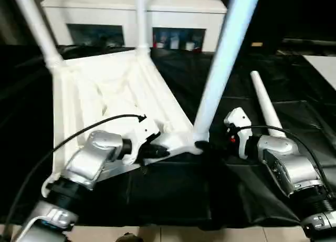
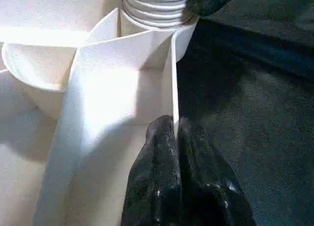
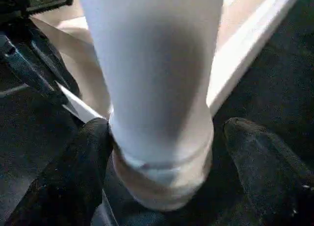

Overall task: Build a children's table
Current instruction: Rotate leg to tighten

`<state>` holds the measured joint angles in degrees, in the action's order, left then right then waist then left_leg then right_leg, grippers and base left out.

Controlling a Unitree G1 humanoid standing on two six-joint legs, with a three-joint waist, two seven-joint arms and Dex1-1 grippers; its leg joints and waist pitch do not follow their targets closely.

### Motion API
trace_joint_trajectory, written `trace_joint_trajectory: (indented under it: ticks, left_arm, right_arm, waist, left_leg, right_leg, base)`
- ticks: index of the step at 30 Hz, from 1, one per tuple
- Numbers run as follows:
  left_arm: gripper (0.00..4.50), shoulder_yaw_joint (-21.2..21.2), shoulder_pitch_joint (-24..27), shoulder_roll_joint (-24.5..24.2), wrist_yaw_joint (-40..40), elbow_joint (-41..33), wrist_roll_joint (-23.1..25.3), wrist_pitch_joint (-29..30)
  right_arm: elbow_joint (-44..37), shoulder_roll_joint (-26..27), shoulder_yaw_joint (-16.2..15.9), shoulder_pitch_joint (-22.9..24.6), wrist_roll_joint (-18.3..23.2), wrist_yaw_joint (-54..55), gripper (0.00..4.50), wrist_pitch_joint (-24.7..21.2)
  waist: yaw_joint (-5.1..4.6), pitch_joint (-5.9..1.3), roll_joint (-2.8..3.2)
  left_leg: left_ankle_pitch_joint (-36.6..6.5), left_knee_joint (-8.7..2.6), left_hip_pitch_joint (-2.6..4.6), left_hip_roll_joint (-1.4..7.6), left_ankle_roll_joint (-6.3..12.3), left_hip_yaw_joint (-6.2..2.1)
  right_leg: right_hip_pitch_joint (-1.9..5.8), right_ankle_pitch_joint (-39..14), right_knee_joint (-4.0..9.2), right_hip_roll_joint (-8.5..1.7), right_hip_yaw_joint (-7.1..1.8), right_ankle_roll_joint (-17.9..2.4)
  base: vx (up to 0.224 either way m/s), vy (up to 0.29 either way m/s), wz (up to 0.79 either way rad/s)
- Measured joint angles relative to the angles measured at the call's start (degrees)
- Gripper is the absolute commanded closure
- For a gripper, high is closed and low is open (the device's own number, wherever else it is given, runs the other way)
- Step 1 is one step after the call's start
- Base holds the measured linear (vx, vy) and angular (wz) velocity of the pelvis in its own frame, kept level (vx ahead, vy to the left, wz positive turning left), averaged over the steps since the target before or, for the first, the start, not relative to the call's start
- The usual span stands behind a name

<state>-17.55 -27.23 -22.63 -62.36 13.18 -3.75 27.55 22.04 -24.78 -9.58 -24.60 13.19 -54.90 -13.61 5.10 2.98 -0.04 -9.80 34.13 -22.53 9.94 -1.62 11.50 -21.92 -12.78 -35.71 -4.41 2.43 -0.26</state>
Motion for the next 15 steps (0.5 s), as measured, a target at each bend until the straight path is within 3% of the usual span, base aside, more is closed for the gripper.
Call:
trace_joint_trajectory:
  ticks: [4,5,15]
  left_arm:
    - [4.50,-0.5,0.0,-0.2,-1.2,-0.1,-0.3,0.1]
    - [4.50,-0.8,0.0,-0.4,-1.3,-0.1,-0.5,0.2]
    - [4.50,-1.1,0.0,-0.9,-1.8,-0.2,-0.9,0.2]
  right_arm:
    - [0.2,0.9,-0.1,-0.6,0.2,-1.3,0.64,0.0]
    - [0.5,1.1,-0.2,-0.7,0.2,-1.7,0.91,0.0]
    - [1.3,1.5,-0.4,-0.8,0.5,-3.7,1.63,-0.7]
  waist:
    - [0.37,0.00,0.00]
    - [0.38,0.00,0.00]
    - [0.26,0.01,-0.01]
  left_leg:
    - [0.0,0.00,-0.03,0.00,0.02,0.00]
    - [0.0,0.00,-0.03,0.00,0.02,0.00]
    - [0.0,0.03,-0.04,0.00,0.03,0.00]
  right_leg:
    - [0.00,0.0,-0.01,-0.01,0.03,0.0]
    - [0.00,0.0,-0.01,-0.02,0.03,0.0]
    - [0.00,0.0,-0.04,-0.02,0.04,0.0]
  base:
    - [0.000,0.000,0.00]
    - [0.000,0.000,0.00]
    - [0.000,0.000,0.00]
